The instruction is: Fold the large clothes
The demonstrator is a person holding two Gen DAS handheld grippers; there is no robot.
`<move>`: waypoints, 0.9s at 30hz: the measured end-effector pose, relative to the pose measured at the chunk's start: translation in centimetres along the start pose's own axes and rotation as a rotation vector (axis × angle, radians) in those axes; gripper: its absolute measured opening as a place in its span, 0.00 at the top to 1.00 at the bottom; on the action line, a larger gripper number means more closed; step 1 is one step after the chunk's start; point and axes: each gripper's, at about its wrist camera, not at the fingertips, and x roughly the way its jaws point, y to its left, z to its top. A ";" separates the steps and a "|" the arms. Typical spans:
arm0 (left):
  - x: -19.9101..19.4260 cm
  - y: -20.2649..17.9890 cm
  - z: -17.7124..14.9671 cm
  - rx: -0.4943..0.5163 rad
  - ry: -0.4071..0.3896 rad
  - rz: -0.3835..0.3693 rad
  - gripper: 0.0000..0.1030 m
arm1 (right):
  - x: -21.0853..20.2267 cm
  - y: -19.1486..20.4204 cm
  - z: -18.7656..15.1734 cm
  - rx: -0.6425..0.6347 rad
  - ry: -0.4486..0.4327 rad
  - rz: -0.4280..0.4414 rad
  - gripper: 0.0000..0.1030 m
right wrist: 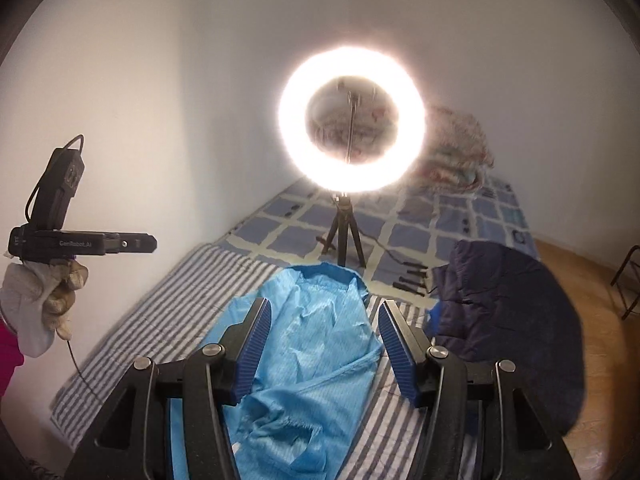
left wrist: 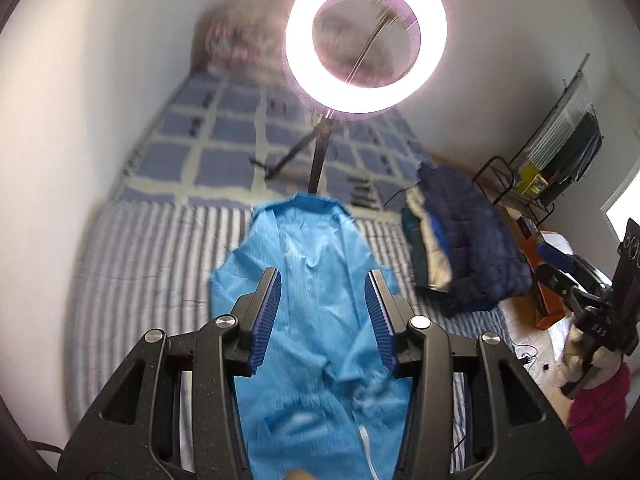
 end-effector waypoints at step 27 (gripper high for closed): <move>29.7 9.3 4.5 -0.147 0.231 -0.025 0.64 | 34.3 -10.0 -3.4 0.318 0.307 0.164 0.43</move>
